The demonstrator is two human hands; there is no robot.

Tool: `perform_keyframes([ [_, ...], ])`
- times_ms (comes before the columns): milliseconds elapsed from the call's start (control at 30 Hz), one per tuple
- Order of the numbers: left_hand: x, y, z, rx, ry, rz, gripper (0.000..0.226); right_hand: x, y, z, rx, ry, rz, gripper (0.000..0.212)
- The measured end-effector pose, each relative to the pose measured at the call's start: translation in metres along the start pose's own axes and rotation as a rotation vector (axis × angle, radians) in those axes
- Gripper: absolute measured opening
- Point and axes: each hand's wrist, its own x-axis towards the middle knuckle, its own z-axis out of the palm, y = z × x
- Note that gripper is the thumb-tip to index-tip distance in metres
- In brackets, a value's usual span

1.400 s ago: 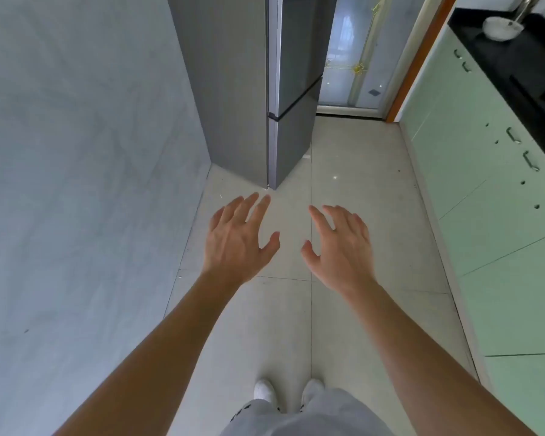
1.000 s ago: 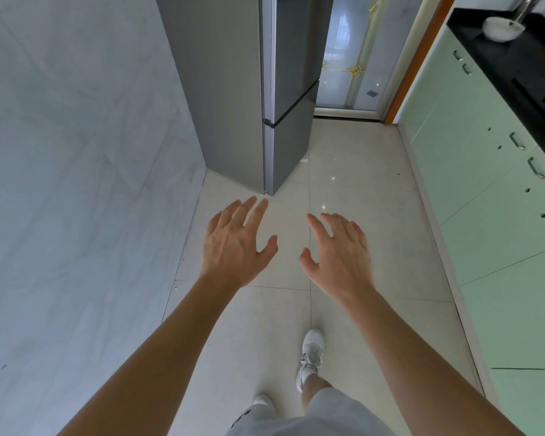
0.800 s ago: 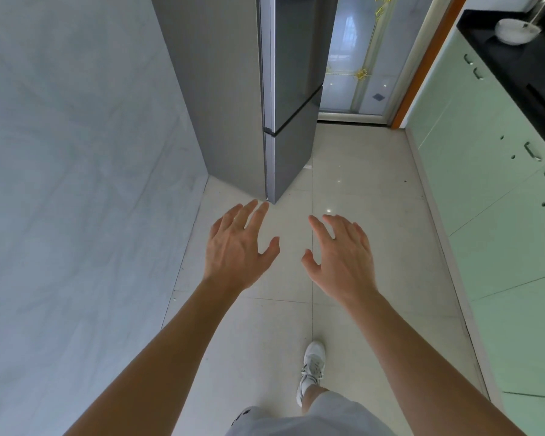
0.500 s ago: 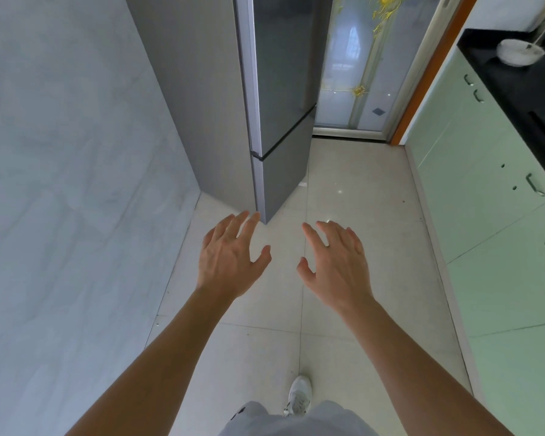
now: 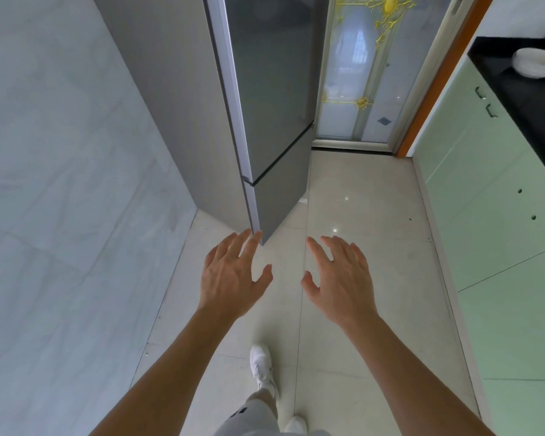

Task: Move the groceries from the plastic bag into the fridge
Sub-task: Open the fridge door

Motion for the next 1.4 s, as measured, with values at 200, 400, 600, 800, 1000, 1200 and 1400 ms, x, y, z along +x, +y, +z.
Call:
perform_keyframes([
  [200, 0.061, -0.006, 0.010, -0.010, 0.017, 0.042, 0.069, 0.059, 0.016, 0.014, -0.012, 0.027, 0.001, 0.060],
  [400, 0.147, -0.028, 0.012, -0.033, 0.030, 0.066, 0.070, 0.141, 0.021, 0.024, -0.031, 0.047, 0.032, 0.060],
  [600, 0.238, -0.045, 0.010, -0.026, 0.066, 0.130, 0.067, 0.230, 0.025, 0.037, -0.066, 0.057, 0.059, 0.060],
  [800, 0.302, -0.054, 0.013, -0.064, 0.085, 0.110, 0.066, 0.295, 0.034, 0.047, -0.074, 0.069, 0.060, 0.060],
  [1000, 0.351, -0.056, 0.016, -0.079, 0.119, 0.079, 0.064, 0.358, 0.050, 0.058, -0.049, 0.084, 0.026, 0.057],
  [1200, 0.394, -0.053, 0.009, -0.038, 0.219, -0.040, 0.064, 0.433, 0.071, 0.071, 0.014, 0.121, -0.082, 0.057],
  [1400, 0.426, -0.036, 0.000, -0.022, 0.326, -0.255, 0.061, 0.521, 0.084, 0.063, 0.139, 0.132, -0.284, 0.057],
])
